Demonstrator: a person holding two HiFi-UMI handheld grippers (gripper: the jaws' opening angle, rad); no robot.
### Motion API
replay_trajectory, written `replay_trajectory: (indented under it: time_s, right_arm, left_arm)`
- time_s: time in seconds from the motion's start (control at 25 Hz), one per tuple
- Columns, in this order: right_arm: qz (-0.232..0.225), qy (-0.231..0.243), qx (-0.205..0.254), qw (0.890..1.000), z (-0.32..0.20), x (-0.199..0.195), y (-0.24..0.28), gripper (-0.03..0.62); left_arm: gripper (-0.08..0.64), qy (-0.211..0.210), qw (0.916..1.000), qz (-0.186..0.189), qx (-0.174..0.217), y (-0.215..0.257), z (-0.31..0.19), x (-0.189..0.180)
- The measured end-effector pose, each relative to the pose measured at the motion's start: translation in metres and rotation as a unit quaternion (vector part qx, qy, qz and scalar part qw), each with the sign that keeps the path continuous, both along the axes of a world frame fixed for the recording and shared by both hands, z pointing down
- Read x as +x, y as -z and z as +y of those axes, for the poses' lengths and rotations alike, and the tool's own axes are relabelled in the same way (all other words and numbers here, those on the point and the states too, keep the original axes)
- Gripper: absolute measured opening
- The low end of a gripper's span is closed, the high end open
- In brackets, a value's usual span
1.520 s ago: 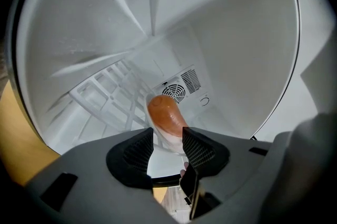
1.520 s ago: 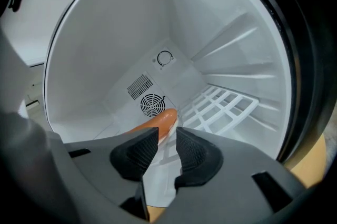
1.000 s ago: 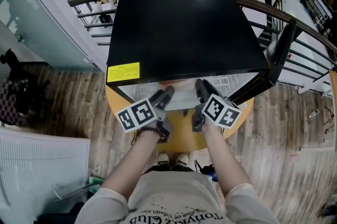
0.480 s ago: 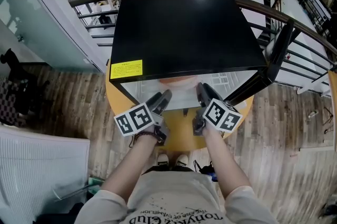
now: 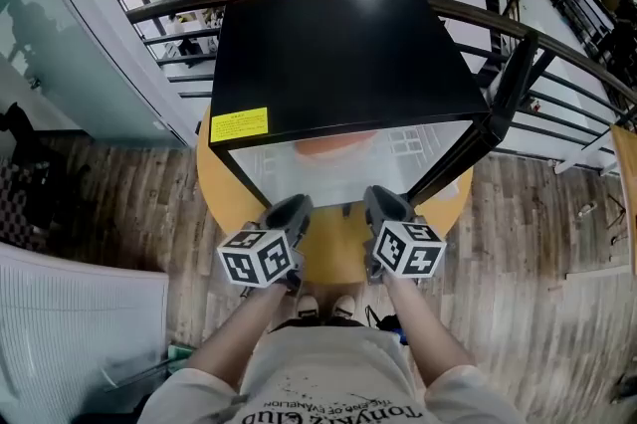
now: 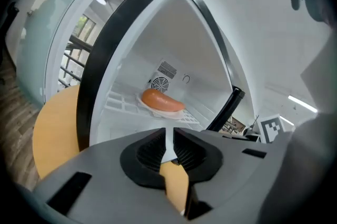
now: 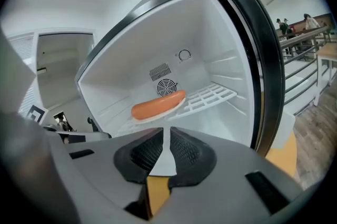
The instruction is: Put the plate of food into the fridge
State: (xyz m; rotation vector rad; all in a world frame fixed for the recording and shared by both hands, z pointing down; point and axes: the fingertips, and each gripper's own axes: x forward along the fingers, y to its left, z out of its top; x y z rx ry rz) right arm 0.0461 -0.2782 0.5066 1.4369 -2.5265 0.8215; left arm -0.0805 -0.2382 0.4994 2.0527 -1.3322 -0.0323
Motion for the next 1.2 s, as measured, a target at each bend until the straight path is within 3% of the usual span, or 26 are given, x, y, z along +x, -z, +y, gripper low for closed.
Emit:
replay_trajectory:
  time_s: [0.04,0.24,0.44,0.64,0.88,1.2]
  right_arm:
    - [0.005,0.006,0.001,1.000,0.008,-0.001,-0.001,0.058]
    - [0.018,0.030,-0.008,0.999,0.047,-0.004,-0.014,0.057]
    - [0.054,0.031,0.003,0.998,0.087,-0.004,-0.027,0.035]
    - [0.064,0.042,-0.012,0.997,0.121,-0.010,-0.042,0.031]
    - [0.064,0.066,-0.035,0.995,0.153,-0.020,-0.059,0.028]
    - [0.064,0.076,-0.039,0.994,0.157,-0.025,-0.060,0.026]
  left_arm:
    - [0.044,-0.010,0.9999,-0.011,0.004,-0.002,0.007,0.003]
    - [0.028,-0.052,0.9958,-0.074,0.015,-0.010,0.040,0.012]
    - [0.026,-0.057,0.9919,-0.113,0.003,-0.030,0.080,0.013]
    - [0.026,-0.048,0.9919,-0.114,-0.027,-0.054,0.111,0.018]
    - [0.026,-0.039,0.9921,-0.118,-0.017,-0.057,0.122,0.020]
    - [0.026,-0.046,0.9911,-0.124,-0.018,-0.057,0.129,0.023]
